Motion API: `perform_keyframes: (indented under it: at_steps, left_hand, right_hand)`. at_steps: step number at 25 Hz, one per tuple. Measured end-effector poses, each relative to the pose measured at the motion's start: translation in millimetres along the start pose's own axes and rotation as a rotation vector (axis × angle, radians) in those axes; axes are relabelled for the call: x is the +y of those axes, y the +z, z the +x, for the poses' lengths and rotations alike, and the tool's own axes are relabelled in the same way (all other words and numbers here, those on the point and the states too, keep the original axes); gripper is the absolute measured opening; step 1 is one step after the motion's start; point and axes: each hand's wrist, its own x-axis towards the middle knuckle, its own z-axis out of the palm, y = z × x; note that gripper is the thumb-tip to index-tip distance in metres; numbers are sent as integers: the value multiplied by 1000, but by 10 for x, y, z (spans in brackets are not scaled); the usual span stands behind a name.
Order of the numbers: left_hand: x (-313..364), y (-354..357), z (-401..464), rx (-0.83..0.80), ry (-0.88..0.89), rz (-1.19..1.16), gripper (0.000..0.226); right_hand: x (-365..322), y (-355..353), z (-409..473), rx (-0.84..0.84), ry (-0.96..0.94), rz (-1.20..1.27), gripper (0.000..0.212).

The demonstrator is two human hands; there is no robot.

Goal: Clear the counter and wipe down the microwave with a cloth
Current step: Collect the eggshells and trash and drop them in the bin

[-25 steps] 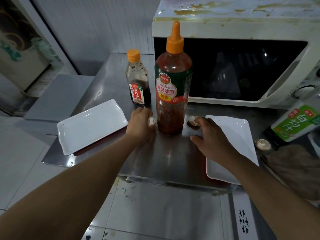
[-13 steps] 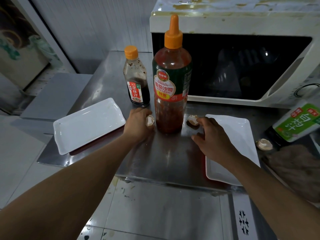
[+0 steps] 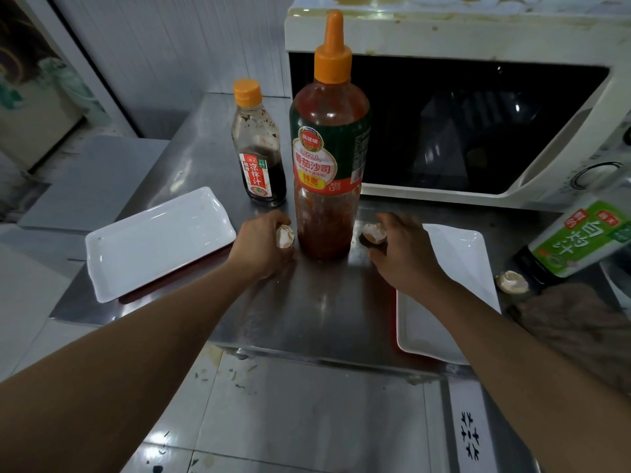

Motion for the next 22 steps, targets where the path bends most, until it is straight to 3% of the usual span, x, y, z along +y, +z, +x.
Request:
perform_keyframes:
  at_steps: [12,22]
  left_hand:
    - [-21,-68,-145,-2,8,-49,51]
    - [103,-278,-498,-37,42,-50,52]
  right_hand:
    - [-1,235,248,41,1,-239,43]
    - [-86,-177,-118,84,112,0,37]
